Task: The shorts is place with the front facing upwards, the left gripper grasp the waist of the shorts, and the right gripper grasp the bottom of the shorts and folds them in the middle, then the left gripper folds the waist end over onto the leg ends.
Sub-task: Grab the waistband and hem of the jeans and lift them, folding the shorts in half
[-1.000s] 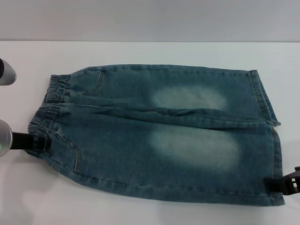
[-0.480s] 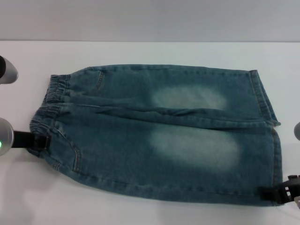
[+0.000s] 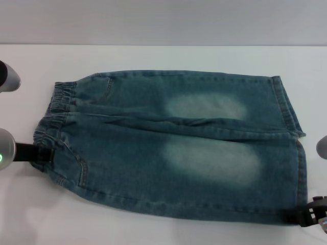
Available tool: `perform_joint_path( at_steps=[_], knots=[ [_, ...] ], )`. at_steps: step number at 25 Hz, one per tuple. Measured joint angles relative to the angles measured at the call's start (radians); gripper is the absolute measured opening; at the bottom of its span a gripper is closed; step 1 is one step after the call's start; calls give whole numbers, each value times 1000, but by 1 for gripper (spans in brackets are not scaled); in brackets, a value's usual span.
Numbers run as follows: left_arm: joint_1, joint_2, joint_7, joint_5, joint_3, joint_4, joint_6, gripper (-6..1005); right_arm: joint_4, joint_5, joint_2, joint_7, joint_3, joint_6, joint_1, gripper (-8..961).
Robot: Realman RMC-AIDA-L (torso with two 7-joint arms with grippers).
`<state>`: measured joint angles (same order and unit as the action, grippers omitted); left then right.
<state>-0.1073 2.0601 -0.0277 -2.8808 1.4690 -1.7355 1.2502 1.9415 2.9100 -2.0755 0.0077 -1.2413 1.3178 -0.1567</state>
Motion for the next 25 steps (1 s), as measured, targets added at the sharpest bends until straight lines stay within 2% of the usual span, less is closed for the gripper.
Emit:
perform_joint_path(
  at_steps=[11,16,19,24,25],
  knots=[
    [0,0,0,0,-4,1,-3,140,1,0,3,0,-4,4,28,778],
    [0,0,0,0,-5,1,-3,138,-27,0,2,0,-3,6,45,612],
    [0,0,1,0,-6,4,-5,137,-34,0,2,0,-5,6,49,371],
    [0,0,3,0,-7,9,-5,137,-27,0,3,-5,2,2,44,131],
    [0,0,3,0,-8,10,-6,138,-25,0,3,-8,4,2,45,119]
  ],
)
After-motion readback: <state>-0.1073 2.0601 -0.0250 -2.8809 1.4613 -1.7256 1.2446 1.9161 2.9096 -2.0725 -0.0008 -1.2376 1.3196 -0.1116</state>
